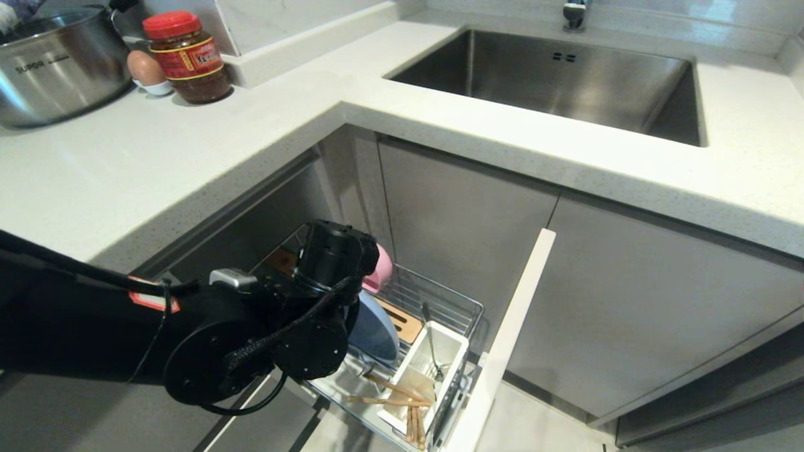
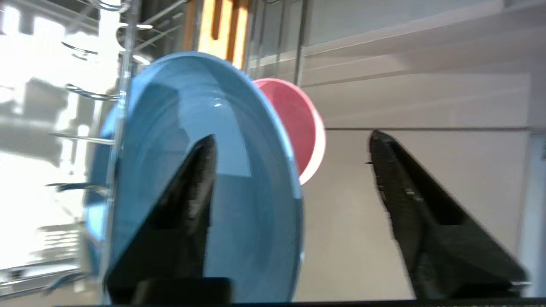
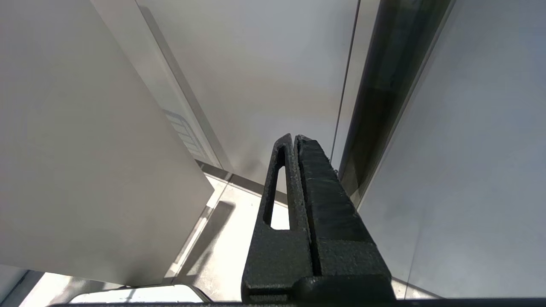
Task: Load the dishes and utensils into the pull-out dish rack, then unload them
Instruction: Pick up the plate and place it in the cupboard, then take the plate out of the cupboard
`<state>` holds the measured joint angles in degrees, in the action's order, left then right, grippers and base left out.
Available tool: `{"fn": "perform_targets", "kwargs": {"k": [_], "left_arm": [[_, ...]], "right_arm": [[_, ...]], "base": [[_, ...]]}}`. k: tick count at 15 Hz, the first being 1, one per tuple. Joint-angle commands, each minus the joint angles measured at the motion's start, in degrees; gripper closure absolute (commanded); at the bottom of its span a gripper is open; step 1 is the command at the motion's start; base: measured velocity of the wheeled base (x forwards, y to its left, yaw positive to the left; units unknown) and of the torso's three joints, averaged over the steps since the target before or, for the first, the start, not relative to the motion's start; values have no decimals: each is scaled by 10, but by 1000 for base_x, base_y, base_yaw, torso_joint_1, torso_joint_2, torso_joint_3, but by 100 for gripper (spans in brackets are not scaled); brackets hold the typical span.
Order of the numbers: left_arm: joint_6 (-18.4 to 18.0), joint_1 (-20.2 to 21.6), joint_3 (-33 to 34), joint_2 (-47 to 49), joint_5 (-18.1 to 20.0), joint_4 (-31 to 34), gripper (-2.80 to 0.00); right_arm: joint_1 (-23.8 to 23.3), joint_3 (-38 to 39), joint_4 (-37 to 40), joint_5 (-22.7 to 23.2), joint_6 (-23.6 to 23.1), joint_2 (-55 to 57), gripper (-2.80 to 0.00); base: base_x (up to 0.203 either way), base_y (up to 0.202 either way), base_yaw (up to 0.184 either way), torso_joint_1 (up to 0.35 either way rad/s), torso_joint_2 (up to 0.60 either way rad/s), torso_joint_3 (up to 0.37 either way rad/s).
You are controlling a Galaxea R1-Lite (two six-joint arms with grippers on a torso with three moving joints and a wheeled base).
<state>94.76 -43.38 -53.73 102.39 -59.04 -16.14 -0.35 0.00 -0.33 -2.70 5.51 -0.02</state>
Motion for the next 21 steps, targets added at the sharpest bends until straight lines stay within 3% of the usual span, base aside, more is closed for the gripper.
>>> {"fn": "perform_targets", "kwargs": {"k": [1, 8, 9, 17, 21], "left_arm": [[8, -14, -18, -7, -5, 50, -280], [-2, -35, -26, -61, -39, 64, -280], [-13, -38, -30, -66, -45, 65, 0], [-30, -52, -39, -165, -65, 63, 0], [-119, -51, -72, -236, -67, 48, 0]], "right_arm": [[0, 0, 0, 0, 0, -2, 0], [0, 0, 0, 0, 0, -2, 0], [0, 0, 0, 0, 0, -2, 0], [0, 0, 0, 0, 0, -2, 0], [0, 0, 0, 0, 0, -2, 0]], "base": [[0, 0, 0, 0, 0, 0], [0, 0, 0, 0, 0, 0], [0, 0, 0, 0, 0, 0], [0, 0, 0, 0, 0, 0], [0, 0, 0, 0, 0, 0]]}}
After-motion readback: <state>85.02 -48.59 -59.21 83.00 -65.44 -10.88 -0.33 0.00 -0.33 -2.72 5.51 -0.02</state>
